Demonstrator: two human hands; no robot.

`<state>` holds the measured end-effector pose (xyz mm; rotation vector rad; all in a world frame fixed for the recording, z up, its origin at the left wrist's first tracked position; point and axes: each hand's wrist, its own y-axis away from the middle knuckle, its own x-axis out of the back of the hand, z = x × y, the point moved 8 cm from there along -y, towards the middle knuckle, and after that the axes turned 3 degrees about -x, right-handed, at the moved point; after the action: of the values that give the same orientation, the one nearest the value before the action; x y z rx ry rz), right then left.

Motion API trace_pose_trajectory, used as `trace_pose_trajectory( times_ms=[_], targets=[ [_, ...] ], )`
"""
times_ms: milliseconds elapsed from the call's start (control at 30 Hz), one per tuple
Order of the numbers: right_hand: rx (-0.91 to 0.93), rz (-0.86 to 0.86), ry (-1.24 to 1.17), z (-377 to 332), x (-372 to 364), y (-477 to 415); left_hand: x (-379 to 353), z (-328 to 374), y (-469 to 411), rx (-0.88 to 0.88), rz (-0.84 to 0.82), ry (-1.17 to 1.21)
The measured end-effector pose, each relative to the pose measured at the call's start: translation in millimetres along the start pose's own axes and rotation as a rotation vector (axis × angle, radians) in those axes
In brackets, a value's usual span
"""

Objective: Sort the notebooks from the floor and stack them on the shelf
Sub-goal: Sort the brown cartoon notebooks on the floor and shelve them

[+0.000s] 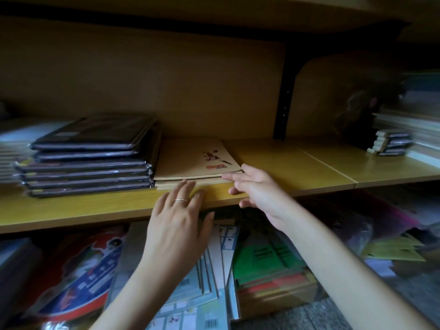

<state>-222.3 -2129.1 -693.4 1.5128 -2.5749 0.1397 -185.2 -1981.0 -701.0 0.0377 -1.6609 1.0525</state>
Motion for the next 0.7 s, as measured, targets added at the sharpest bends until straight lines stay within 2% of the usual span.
trace_pose_trajectory(
  times_ms=[233, 433, 600, 700],
  targets=[
    [0.038, 0.041, -0.055, 7, 5, -5, -6, -4, -17, 0.050, -0.017, -0.004],
    [0.129, 0.041, 0.028, 6, 3, -2, -8, -3, -18, 0.014, -0.018, -0.070],
    [0.354, 0.074, 0.081, 4, 11, 20, -8, 3, -13, 0.010, -0.004, 0.012],
    [0.454, 0.135, 0.177, 8, 20, 42, 1, 27, -4, -0.104, 0.064, 0.152]
  ],
)
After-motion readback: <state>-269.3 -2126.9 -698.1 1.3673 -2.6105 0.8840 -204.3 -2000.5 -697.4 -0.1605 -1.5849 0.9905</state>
